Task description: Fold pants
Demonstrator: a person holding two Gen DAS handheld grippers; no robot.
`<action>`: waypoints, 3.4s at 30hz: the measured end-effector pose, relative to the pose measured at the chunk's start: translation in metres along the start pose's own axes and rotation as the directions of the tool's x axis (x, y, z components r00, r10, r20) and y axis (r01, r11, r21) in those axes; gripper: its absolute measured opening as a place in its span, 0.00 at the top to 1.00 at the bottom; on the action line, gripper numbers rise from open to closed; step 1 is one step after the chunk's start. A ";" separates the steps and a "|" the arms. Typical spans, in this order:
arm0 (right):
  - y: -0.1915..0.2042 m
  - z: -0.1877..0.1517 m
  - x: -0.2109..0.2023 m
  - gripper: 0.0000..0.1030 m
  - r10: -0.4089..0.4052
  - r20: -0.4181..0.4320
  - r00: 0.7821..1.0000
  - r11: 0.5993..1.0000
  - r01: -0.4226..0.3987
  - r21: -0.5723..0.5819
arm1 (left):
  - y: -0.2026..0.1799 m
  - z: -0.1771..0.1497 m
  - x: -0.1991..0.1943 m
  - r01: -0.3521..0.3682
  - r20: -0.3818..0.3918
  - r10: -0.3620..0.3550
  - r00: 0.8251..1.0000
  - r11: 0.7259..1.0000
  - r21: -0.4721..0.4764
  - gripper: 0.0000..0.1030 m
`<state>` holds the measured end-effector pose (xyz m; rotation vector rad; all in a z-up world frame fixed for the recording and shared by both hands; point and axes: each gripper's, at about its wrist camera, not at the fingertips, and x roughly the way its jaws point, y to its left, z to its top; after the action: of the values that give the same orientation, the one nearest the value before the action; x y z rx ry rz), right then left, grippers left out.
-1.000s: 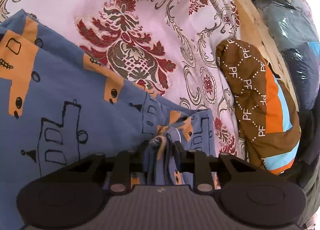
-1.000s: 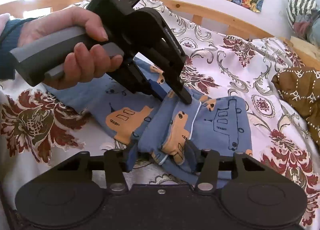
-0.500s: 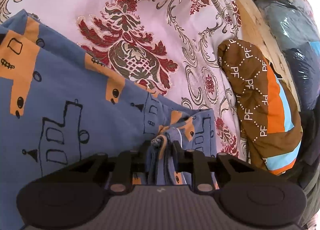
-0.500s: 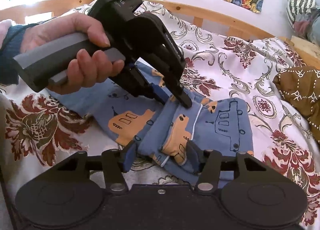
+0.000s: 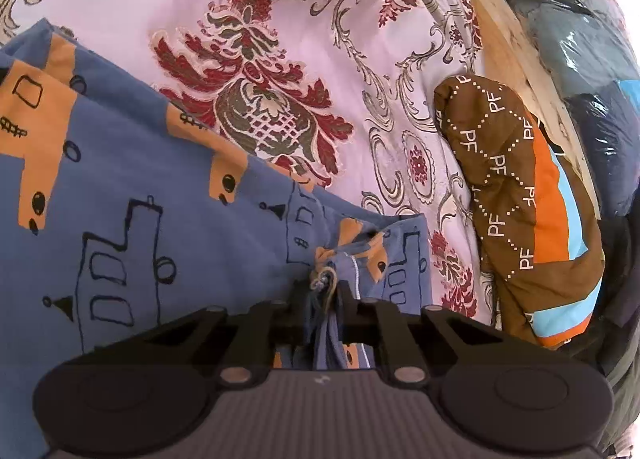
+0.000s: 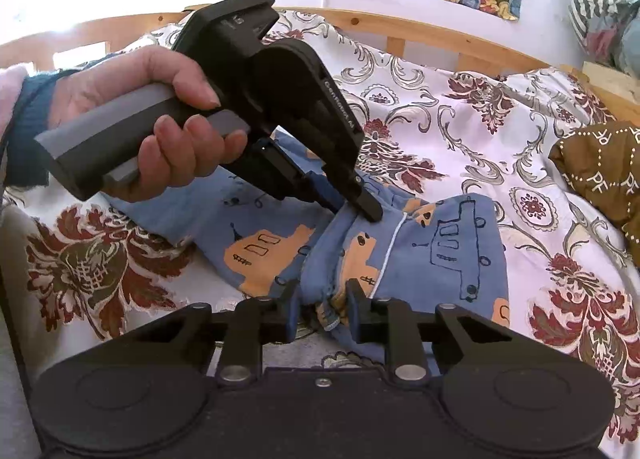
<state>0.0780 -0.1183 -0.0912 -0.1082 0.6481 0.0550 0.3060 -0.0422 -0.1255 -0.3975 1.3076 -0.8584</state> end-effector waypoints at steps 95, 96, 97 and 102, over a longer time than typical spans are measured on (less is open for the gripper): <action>0.061 0.098 0.078 0.01 -0.028 0.094 0.995 0.991 0.040 -0.128 | 0.070 -0.068 -0.289 -0.416 0.651 0.425 0.628 0.891 -0.180 0.83; 0.052 0.101 0.073 0.01 -0.022 0.096 0.995 0.994 0.032 -0.101 | 0.061 -0.069 -0.288 -0.413 0.656 0.408 0.635 0.897 -0.158 0.83; 0.042 0.105 0.068 0.01 -0.019 0.098 0.995 0.997 0.026 -0.074 | 0.050 -0.070 -0.286 -0.415 0.661 0.391 0.640 0.900 -0.131 0.83; -0.016 0.122 0.047 0.01 0.095 0.082 0.992 0.988 -0.104 0.116 | -0.020 -0.071 -0.261 -0.494 0.682 0.346 0.644 0.869 0.025 0.84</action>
<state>0.1898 -0.1192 -0.0210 0.0428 0.5783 0.1153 0.2269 0.1527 0.0460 -0.1759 0.5825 -0.3752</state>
